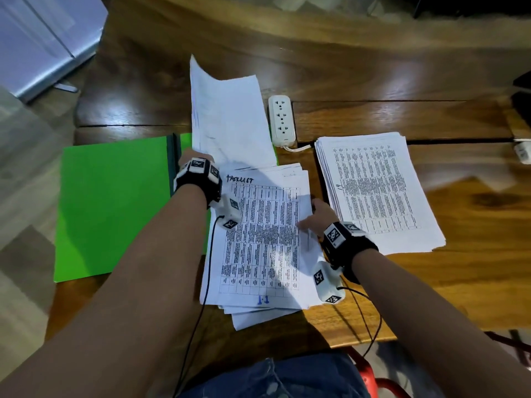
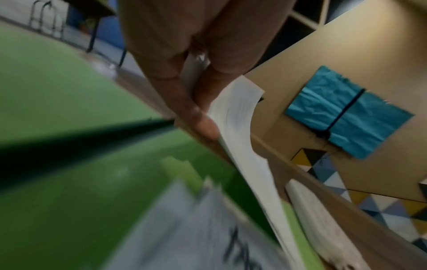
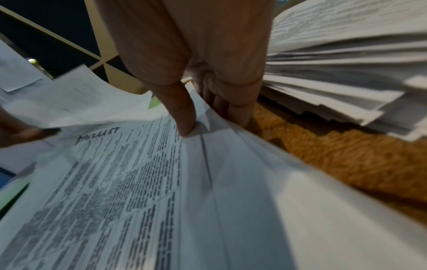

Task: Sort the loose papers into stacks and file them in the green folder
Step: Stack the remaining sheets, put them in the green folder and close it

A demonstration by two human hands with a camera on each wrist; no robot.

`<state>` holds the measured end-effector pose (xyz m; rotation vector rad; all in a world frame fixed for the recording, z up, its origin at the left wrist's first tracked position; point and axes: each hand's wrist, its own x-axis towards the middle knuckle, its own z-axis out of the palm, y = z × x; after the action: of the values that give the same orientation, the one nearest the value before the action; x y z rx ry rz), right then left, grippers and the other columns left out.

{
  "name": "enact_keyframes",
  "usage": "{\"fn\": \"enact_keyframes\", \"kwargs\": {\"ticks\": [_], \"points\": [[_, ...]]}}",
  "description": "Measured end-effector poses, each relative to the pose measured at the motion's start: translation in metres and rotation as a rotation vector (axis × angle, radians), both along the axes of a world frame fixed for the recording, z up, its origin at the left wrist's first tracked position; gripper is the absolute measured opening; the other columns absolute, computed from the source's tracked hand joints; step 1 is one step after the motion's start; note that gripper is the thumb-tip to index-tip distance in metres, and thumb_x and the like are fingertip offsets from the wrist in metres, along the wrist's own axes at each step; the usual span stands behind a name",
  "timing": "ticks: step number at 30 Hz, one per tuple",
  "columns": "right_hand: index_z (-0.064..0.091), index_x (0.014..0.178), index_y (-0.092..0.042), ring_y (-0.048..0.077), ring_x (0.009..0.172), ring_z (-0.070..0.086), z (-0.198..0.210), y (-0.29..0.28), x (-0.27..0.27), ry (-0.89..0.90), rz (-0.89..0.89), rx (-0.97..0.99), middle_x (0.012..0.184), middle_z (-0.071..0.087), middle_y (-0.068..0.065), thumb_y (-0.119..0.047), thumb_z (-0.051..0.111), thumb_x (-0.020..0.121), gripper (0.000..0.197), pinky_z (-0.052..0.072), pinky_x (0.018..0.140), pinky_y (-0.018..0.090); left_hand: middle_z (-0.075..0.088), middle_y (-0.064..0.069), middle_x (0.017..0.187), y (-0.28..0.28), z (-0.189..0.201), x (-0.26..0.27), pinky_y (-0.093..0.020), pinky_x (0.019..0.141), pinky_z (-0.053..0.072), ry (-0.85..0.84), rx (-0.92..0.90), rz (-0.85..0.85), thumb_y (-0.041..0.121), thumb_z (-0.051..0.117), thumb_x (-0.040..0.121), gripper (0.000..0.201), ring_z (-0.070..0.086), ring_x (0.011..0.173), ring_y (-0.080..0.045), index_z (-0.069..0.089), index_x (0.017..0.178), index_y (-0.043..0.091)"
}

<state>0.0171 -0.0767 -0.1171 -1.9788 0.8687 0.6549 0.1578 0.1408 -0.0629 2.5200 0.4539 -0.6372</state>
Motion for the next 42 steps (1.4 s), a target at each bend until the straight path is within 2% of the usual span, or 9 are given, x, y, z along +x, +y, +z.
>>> {"fn": "enact_keyframes", "kwargs": {"ticks": [3,8,13,16,18,24,28,40,42], "points": [[0.045,0.128,-0.004,0.032,0.105,0.060,0.002,0.000,-0.002,-0.013,0.019,-0.043,0.114,0.058,0.012,-0.002,0.063,0.080,0.050,0.054,0.085,0.040,0.065,-0.018,0.111,0.021,0.001,0.022,-0.030,0.085,0.047,-0.255,-0.119,0.145,0.008,0.042,0.088,0.022,0.061,0.106,-0.033,0.057,0.103,0.007],[0.050,0.117,-0.008,0.025,0.090,0.051,0.011,-0.001,-0.007,-0.032,0.094,-0.059,0.101,0.054,0.008,-0.012,0.048,0.090,0.028,0.040,0.070,0.029,0.064,-0.019,0.116,0.069,0.037,0.024,-0.035,0.083,0.054,-0.486,-0.235,0.409,0.005,0.049,0.080,0.035,0.064,0.103,-0.032,0.055,0.115,0.005],[0.059,0.118,0.000,0.035,0.111,0.055,0.007,0.000,-0.005,-0.073,-0.102,0.161,0.123,0.057,0.022,-0.053,0.029,0.097,0.065,0.045,0.095,0.040,0.064,-0.011,0.111,0.098,0.024,-0.022,-0.035,0.090,0.052,-0.280,-0.232,0.323,0.002,0.058,0.081,0.037,0.063,0.101,-0.024,0.053,0.118,0.001],[0.065,0.090,-0.012,0.029,0.079,0.057,0.008,-0.002,-0.010,-0.081,-0.328,0.346,0.095,0.063,0.018,-0.064,0.032,0.091,0.061,0.048,0.073,0.035,0.061,-0.010,0.107,0.084,0.000,-0.081,-0.028,0.082,0.047,-0.090,-0.217,0.174,-0.002,0.062,0.081,0.035,0.058,0.101,-0.019,0.053,0.115,-0.005],[0.063,0.108,-0.008,0.030,0.091,0.057,0.014,-0.001,-0.015,-0.079,-0.396,0.399,0.103,0.062,0.014,-0.064,0.039,0.089,0.064,0.048,0.083,0.039,0.062,-0.017,0.116,0.074,-0.023,-0.113,-0.035,0.090,0.052,0.021,-0.217,0.132,-0.003,0.061,0.080,0.041,0.062,0.107,-0.029,0.051,0.120,-0.005],[0.057,0.125,-0.006,0.036,0.109,0.060,-0.008,-0.006,-0.018,-0.058,-0.300,0.299,0.123,0.062,0.017,-0.049,0.065,0.077,0.066,0.046,0.100,0.052,0.065,-0.025,0.111,0.061,-0.030,-0.152,-0.030,0.073,0.051,0.381,-0.009,-0.128,0.010,0.069,0.072,0.036,0.066,0.100,-0.036,0.061,0.104,-0.004],[0.063,0.117,-0.001,0.034,0.106,0.063,-0.002,0.003,-0.025,-0.113,-0.227,0.246,0.120,0.064,0.015,-0.033,0.076,0.063,0.065,0.049,0.097,0.050,0.047,-0.018,0.140,0.057,-0.012,-0.140,-0.041,0.095,0.050,0.245,0.236,-0.221,0.041,0.079,0.070,0.100,0.052,0.124,-0.034,0.026,0.143,-0.001],[0.062,0.112,0.004,0.031,0.101,0.064,0.011,0.018,-0.046,-0.219,-0.145,-0.042,0.106,0.065,0.018,0.004,0.058,0.079,0.034,0.051,0.079,0.031,0.047,-0.020,0.141,0.026,-0.016,-0.139,-0.037,0.095,0.044,0.255,-0.255,0.108,0.034,0.065,0.086,0.070,0.051,0.125,-0.035,0.042,0.137,-0.006],[0.063,0.102,-0.005,0.021,0.078,0.065,0.027,0.015,-0.048,-0.363,-0.167,0.011,0.089,0.065,0.015,0.008,0.050,0.081,0.028,0.051,0.064,0.021,0.056,-0.019,0.133,0.026,-0.017,-0.137,-0.038,0.094,0.048,0.240,-0.357,0.176,0.043,0.074,0.074,0.076,0.057,0.119,-0.035,0.051,0.131,-0.001]]}}
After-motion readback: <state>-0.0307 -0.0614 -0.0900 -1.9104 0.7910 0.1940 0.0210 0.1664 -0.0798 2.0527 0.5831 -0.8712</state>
